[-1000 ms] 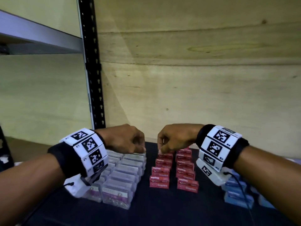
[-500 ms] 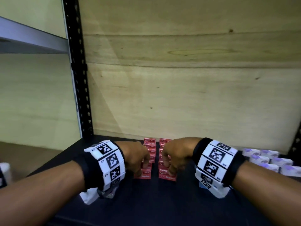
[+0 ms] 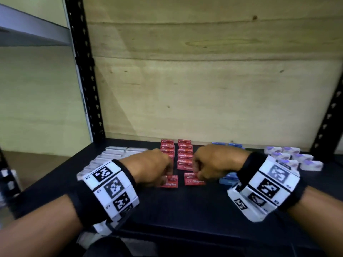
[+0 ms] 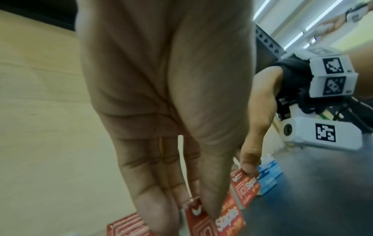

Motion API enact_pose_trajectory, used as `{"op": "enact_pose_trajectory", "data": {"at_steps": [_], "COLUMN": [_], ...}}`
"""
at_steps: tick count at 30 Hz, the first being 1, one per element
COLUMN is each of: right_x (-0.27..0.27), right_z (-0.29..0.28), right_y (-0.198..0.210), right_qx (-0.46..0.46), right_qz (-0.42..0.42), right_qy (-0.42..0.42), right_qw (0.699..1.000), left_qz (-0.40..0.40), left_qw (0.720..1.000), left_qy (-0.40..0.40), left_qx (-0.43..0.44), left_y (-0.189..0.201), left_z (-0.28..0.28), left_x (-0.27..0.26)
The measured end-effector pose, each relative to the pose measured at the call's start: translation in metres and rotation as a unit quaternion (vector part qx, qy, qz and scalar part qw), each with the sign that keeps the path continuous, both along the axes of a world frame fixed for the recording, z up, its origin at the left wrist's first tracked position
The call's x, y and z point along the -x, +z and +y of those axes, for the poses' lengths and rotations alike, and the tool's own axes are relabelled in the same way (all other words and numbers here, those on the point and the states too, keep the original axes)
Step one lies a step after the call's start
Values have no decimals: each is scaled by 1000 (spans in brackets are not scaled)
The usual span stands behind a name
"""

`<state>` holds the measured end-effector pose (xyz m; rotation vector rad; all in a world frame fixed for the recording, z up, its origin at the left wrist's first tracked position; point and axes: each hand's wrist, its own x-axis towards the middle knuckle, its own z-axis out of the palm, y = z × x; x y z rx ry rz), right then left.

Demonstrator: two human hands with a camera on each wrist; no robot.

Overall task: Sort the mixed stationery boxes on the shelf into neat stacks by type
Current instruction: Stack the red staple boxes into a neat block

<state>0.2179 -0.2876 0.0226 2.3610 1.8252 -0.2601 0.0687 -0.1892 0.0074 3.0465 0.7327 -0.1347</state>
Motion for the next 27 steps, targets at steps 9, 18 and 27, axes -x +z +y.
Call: {"op": "enact_pose_trajectory", "data": {"at_steps": [9, 18, 27], "right_x": [27, 26, 13], "right_z": [-60, -63, -58], "right_y": [-32, -73, -105], "right_qx": [-112, -235, -337], "right_qz": [71, 124, 223], "right_qy": [-61, -91, -78], "right_qw": [989, 960, 911], "left_qz": [-193, -301, -388], "left_qw": [979, 945, 906], "left_qy": [-13, 13, 32], "left_qx": [65, 124, 167], "left_y": [-51, -82, -108], "left_z": [-23, -24, -19], "left_x": [34, 42, 39]}}
